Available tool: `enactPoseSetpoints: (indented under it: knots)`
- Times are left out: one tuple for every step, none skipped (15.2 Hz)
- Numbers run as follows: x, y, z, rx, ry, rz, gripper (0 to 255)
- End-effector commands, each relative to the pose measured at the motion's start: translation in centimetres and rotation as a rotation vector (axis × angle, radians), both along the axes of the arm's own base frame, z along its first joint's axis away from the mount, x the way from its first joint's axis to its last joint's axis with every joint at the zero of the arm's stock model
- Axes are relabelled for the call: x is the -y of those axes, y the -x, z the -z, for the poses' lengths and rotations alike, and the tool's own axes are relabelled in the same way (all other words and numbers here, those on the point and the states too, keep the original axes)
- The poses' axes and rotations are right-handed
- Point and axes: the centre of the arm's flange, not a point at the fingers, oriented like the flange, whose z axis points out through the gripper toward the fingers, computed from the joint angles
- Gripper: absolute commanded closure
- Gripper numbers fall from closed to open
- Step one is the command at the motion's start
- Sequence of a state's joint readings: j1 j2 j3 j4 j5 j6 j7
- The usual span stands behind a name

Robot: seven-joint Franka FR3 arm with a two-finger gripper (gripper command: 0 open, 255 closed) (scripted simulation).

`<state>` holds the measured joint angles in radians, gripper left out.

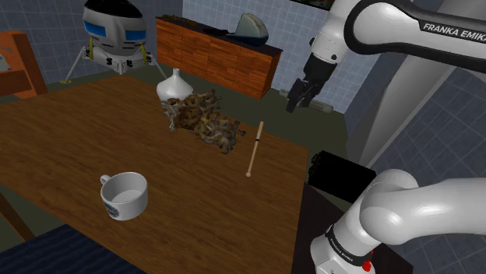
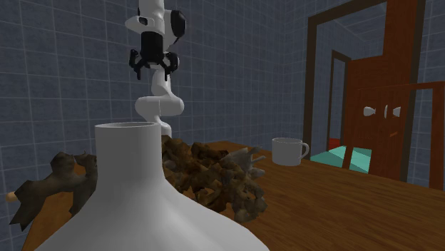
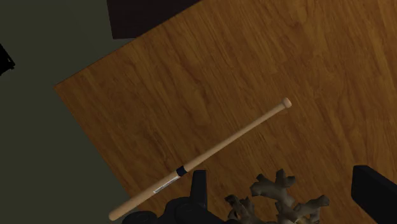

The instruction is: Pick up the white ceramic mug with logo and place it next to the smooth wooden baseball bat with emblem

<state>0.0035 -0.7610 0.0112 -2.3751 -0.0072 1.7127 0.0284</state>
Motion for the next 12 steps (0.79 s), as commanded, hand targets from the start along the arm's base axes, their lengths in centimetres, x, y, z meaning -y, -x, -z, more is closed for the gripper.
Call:
enactPoseSetpoints:
  knots:
    - [0.0,0.0,0.0,0.000,0.000,0.000,0]
    - [-1.1,-0.5,0.6,0.000,-0.002,-0.002,0]
    - [-2.1,-0.9,1.1,-0.001,-0.004,-0.004,0]
    - [-3.2,-1.4,1.7,-0.001,-0.005,-0.005,0]
    - [-4.3,-1.9,2.3,-0.002,-0.007,-0.007,0]
    - [-5.3,-2.3,2.8,-0.002,-0.009,-0.009,0]
    - [-6.4,-2.8,3.4,-0.002,-0.011,-0.011,0]
    - [-7.5,-3.2,4.0,-0.003,-0.013,-0.013,0]
    - [-8.6,-3.7,4.5,-0.003,-0.014,-0.015,0]
    - [-9.7,-4.1,5.1,-0.003,-0.016,-0.016,0]
    - [-10.7,-4.6,5.6,-0.004,-0.018,-0.018,0]
    - [-11.8,-5.0,6.2,-0.004,-0.020,-0.020,0]
